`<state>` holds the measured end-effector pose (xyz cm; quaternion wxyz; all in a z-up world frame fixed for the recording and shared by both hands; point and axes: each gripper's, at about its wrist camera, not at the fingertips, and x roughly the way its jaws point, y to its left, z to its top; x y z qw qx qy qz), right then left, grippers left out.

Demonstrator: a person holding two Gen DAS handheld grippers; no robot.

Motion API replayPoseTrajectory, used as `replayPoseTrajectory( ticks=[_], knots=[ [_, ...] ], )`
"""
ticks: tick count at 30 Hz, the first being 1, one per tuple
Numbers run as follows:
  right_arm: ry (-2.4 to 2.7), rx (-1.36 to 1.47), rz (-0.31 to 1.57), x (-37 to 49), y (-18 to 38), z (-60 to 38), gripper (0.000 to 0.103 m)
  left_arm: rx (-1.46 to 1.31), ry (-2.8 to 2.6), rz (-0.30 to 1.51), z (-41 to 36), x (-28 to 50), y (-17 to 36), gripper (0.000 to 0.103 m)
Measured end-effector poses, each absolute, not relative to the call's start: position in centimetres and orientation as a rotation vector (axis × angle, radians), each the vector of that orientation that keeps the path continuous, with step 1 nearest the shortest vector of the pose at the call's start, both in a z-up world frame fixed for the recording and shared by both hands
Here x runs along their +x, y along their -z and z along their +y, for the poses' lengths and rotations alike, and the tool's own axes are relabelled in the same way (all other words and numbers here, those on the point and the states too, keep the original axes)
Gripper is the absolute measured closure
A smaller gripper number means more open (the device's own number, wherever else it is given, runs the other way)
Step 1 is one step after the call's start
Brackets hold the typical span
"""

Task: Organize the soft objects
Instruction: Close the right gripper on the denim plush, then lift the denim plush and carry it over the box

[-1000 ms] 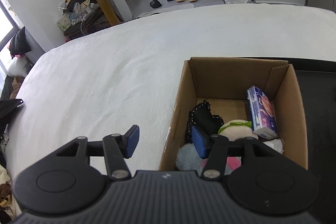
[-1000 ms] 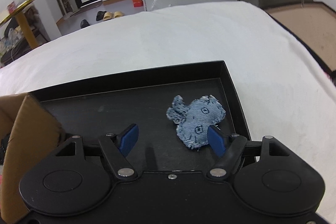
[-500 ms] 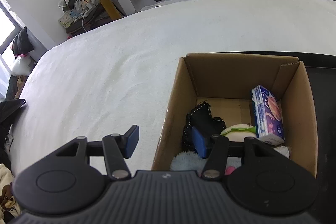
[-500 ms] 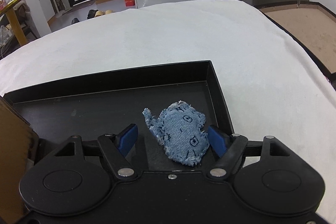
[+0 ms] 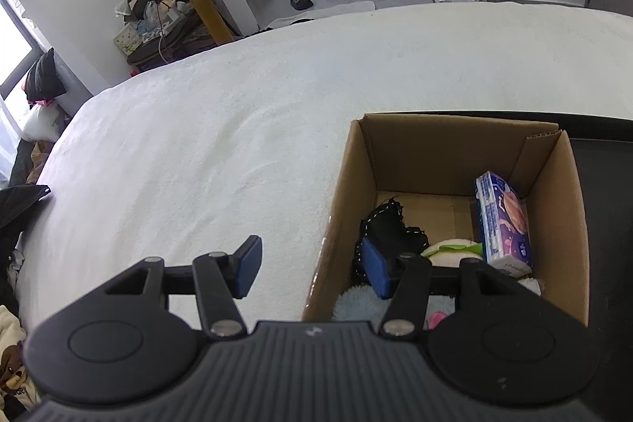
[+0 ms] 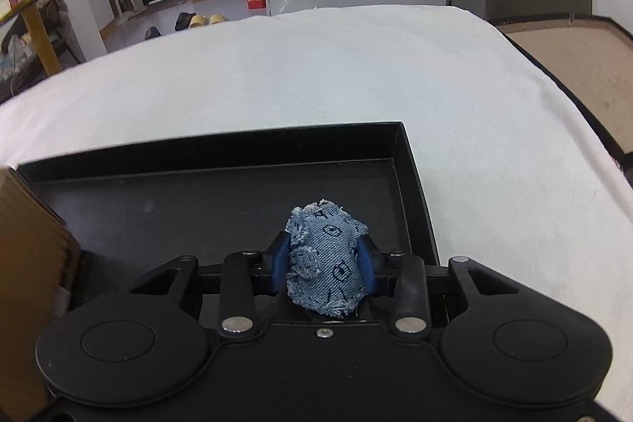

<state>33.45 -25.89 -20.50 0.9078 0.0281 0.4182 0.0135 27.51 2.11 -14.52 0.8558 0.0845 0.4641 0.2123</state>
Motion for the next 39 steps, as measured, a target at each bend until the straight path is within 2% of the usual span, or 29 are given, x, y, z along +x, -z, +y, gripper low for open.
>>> replayPoseTrajectory(
  ticks=[39],
  knots=[
    [-0.498,0.074,0.624,29.0,11.0,-17.6,0.078,-0.019,-0.353,0.896,5.6,21.4,13.1,0.050]
  ],
)
